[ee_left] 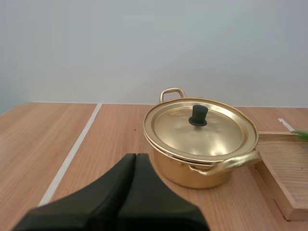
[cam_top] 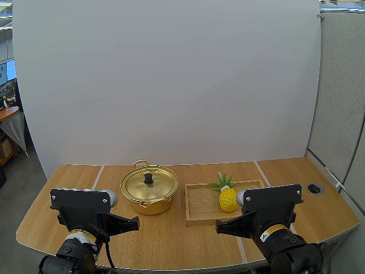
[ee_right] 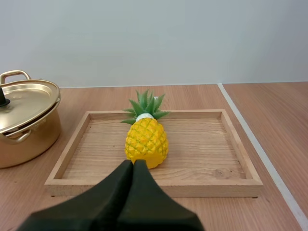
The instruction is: Open the pot, put the pineapple inside, and close it
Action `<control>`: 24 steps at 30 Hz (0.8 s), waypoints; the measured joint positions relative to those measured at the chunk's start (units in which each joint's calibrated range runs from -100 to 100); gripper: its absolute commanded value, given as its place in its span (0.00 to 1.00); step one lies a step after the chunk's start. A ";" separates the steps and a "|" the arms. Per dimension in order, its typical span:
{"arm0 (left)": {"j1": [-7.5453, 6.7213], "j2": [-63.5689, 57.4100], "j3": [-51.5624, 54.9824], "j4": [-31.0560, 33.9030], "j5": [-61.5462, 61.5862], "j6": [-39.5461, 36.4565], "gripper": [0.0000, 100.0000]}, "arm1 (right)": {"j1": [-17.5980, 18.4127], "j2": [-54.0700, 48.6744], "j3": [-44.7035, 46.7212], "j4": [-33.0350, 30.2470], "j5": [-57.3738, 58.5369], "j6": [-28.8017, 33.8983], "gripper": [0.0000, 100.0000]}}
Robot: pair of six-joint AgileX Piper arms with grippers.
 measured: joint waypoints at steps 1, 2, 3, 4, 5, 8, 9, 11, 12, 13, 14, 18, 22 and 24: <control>0.00 0.00 0.00 0.00 0.00 0.00 0.00 | 0.00 0.00 0.00 0.00 0.00 0.00 0.00; 0.00 0.00 0.00 0.00 0.00 0.00 0.00 | 0.00 0.00 0.00 0.00 0.00 0.00 0.00; 0.00 0.00 0.00 0.00 0.00 0.00 0.00 | 0.00 0.00 0.00 0.00 0.00 0.00 0.00; 0.00 0.00 0.00 0.00 0.00 0.00 0.00 | 0.00 0.00 0.00 0.00 0.00 0.00 0.00; 0.00 0.00 0.00 0.00 0.00 0.00 0.00 | 0.00 0.00 0.00 0.00 0.00 0.00 0.00; 0.00 0.00 0.00 0.00 0.00 0.00 0.00 | 0.00 0.00 0.00 0.00 0.00 0.00 0.00; 0.00 0.00 0.00 0.00 0.00 0.00 0.00 | 0.00 0.00 0.00 0.00 0.00 0.00 0.00; 0.00 0.00 0.00 0.00 0.00 0.00 0.00 | 0.00 0.00 0.00 0.00 0.00 0.00 0.00; 0.00 0.00 0.00 0.00 0.00 0.00 0.00 | 0.00 0.00 0.00 0.00 0.00 0.00 0.00; 0.00 0.00 0.00 0.00 0.00 0.00 0.00 | 0.00 0.00 0.00 0.00 0.00 0.00 0.00; 0.00 0.00 0.00 0.00 0.25 0.00 0.00 | 0.00 0.00 0.00 0.00 0.00 0.00 0.00; 0.00 0.00 -1.75 0.00 2.72 0.00 0.00 | 0.00 0.00 -0.36 -2.09 1.67 0.00 0.00; 0.00 0.00 -7.10 0.00 5.49 0.09 0.00 | 0.00 -0.11 -4.85 -4.30 5.78 0.00 0.00; 0.00 0.00 -9.66 0.00 6.15 0.09 0.00 | 0.00 -0.11 -7.94 -4.61 6.85 0.00 0.00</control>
